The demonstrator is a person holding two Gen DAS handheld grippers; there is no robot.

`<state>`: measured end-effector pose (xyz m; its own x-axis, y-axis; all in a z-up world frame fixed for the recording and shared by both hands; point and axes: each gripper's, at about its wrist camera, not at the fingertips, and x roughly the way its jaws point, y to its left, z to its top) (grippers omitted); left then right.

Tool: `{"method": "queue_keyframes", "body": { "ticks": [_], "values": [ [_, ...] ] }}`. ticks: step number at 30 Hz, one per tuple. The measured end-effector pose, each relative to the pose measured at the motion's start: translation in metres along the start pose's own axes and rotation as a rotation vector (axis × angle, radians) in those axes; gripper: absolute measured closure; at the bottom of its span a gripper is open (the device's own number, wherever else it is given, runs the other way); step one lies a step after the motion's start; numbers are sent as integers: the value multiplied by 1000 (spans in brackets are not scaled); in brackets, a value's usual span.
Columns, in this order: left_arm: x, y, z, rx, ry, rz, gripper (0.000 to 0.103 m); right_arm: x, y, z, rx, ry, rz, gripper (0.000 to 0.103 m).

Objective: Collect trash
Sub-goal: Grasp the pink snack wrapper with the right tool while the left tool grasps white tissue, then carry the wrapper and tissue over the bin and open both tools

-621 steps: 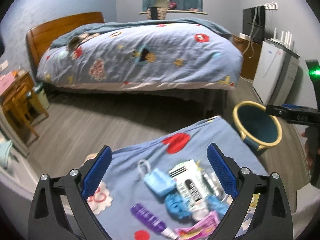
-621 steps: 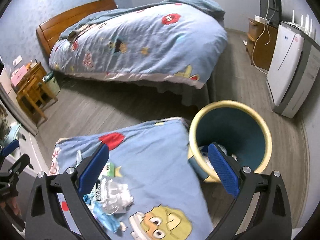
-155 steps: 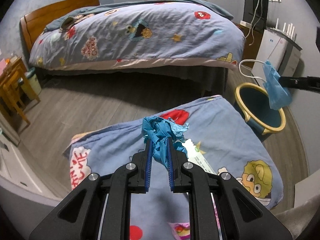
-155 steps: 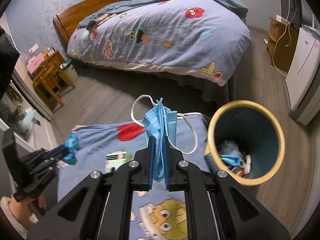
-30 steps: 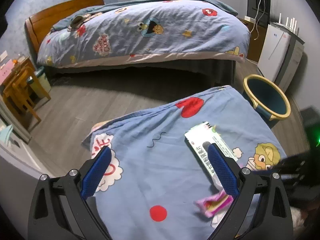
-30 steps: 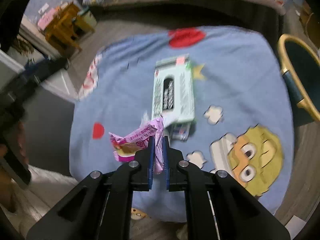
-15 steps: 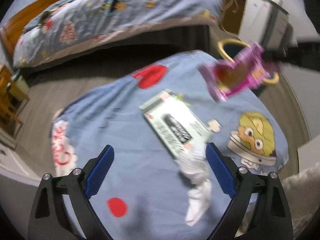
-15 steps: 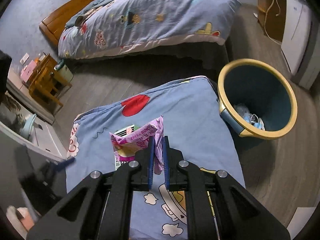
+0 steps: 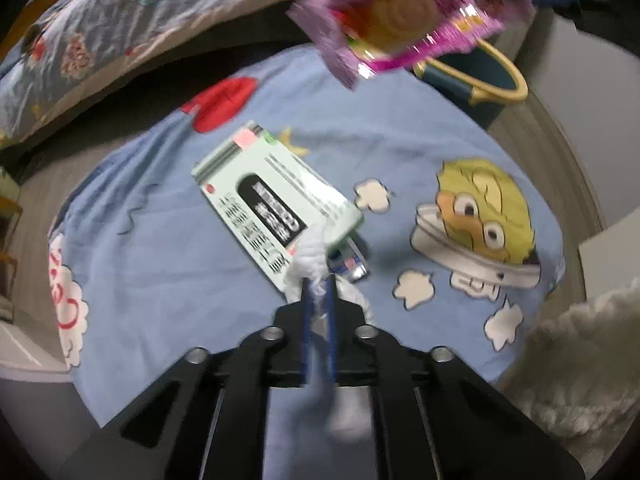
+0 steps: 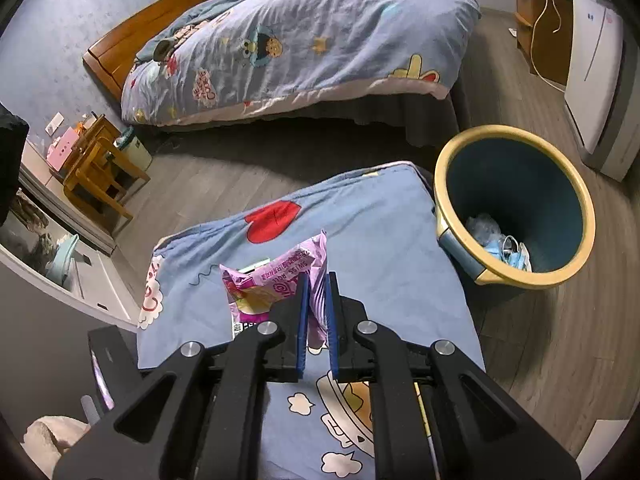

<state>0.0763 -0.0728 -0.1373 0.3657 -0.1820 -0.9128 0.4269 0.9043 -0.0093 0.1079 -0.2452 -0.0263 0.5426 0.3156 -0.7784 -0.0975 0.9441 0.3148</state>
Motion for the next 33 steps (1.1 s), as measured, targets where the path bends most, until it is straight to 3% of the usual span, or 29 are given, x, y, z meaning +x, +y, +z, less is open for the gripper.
{"method": "queue_keyframes", "body": {
  "ticks": [6,15,33],
  "values": [
    [-37,17,16,-55,-124,11,98,-14,2,7,-10,-37,6,95],
    [-83,17,38,-26,-275,64,98,-44,-17,28,14,-122,-18,95],
    [-68,-11,82,51,-271,75,98,-62,-114,69,125,-187,-94,95]
  ]
}}
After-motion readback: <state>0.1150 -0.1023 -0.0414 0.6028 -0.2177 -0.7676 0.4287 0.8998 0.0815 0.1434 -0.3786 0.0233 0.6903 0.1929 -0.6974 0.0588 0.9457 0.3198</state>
